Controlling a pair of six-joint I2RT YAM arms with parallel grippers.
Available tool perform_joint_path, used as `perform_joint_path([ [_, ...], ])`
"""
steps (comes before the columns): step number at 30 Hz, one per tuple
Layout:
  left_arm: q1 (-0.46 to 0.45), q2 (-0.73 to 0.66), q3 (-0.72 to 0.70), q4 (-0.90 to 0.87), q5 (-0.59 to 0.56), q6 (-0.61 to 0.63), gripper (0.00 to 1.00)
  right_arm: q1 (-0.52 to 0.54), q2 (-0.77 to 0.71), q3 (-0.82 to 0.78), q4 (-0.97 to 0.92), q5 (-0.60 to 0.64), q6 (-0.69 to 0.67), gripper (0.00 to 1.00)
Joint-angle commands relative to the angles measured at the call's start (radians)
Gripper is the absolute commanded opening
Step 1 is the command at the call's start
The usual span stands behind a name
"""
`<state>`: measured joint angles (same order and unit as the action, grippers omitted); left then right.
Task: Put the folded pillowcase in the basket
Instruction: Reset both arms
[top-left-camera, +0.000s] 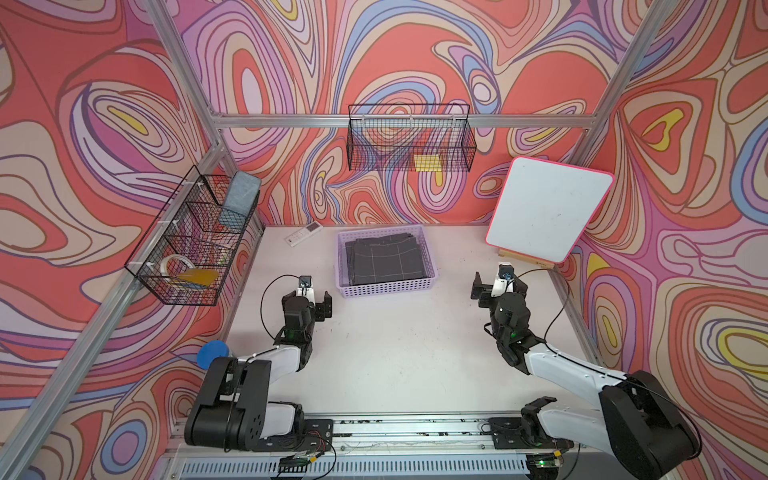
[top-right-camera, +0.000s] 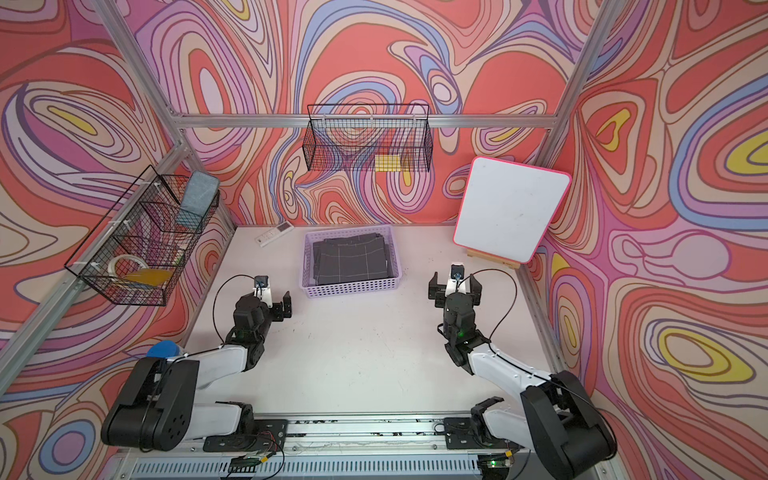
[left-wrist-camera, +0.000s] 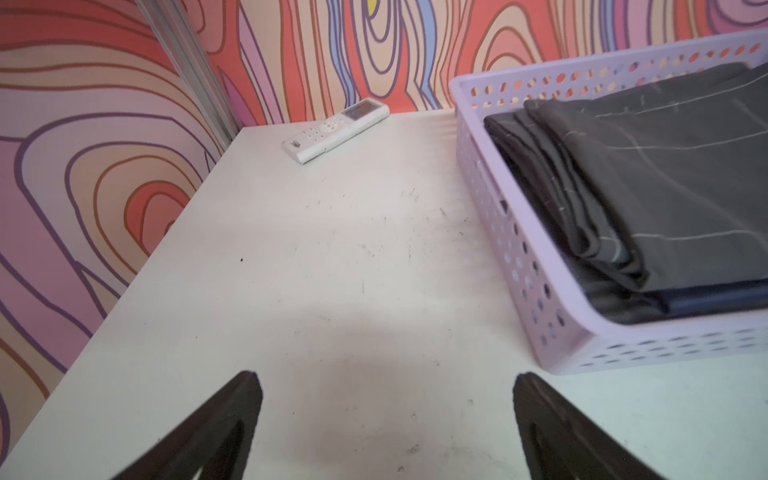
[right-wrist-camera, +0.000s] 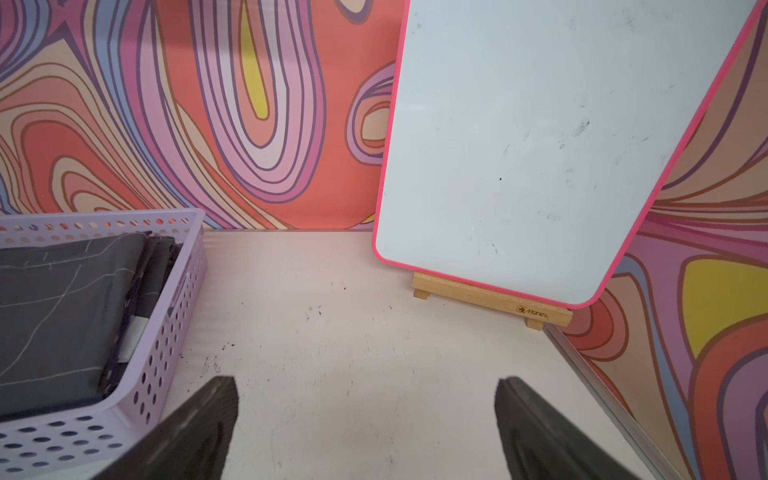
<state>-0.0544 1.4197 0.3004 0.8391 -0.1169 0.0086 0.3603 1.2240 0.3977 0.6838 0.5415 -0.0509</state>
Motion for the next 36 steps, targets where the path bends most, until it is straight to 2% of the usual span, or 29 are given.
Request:
perform_joint_path([
  [1,0.02,0.108,-0.026,0.228,0.046,-0.01,0.99,-0.025,0.012,0.007,0.08,-0.003,-0.027,0.98],
  [2,0.02,0.14,-0.021,0.271,0.047,0.001,0.99,-0.029,0.014,0.004,0.079,-0.004,-0.027,0.98],
  [4,0.022,0.093,0.055,0.041,0.042,-0.014,0.99,-0.049,0.019,-0.002,0.085,-0.003,-0.014,0.98],
  [6,0.027,0.128,0.079,0.056,0.054,-0.004,0.99,-0.07,0.031,-0.006,0.086,-0.02,0.007,0.98],
  [8,0.03,0.108,0.09,-0.003,0.042,-0.02,0.99,-0.088,0.054,-0.007,0.094,-0.038,0.015,0.98],
  [10,0.03,0.123,0.071,0.061,0.034,-0.019,0.99,-0.107,0.085,0.004,0.097,-0.05,0.008,0.98],
  [12,0.03,0.11,0.083,0.016,0.04,-0.018,0.99,-0.131,0.12,0.011,0.109,-0.075,0.002,0.98],
  [17,0.03,0.115,0.079,0.035,0.038,-0.018,0.99,-0.188,0.252,0.021,0.178,-0.148,0.014,0.98],
  [22,0.03,0.117,0.077,0.04,0.038,-0.018,0.99,-0.222,0.438,0.011,0.4,-0.175,0.007,0.98],
  [24,0.03,0.117,0.078,0.038,0.039,-0.017,0.99,-0.242,0.418,0.013,0.346,-0.206,0.037,0.98],
  [28,0.03,0.117,0.078,0.038,0.038,-0.016,0.99,-0.274,0.442,-0.021,0.417,-0.223,0.076,0.98],
  [30,0.03,0.117,0.078,0.038,0.039,-0.017,0.99,-0.275,0.501,-0.018,0.508,-0.217,0.05,0.98],
  [31,0.03,0.117,0.078,0.038,0.039,-0.017,0.99,-0.279,0.469,0.012,0.369,-0.26,0.071,0.98],
  [32,0.03,0.117,0.078,0.037,0.039,-0.017,0.99,-0.281,0.495,0.026,0.403,-0.227,0.059,0.98],
  [34,0.03,0.117,0.077,0.038,0.039,-0.017,0.99,-0.286,0.481,0.039,0.336,-0.243,0.081,0.98],
  [36,0.03,0.117,0.078,0.04,0.039,-0.017,0.99,-0.287,0.485,0.041,0.349,-0.242,0.078,0.98],
])
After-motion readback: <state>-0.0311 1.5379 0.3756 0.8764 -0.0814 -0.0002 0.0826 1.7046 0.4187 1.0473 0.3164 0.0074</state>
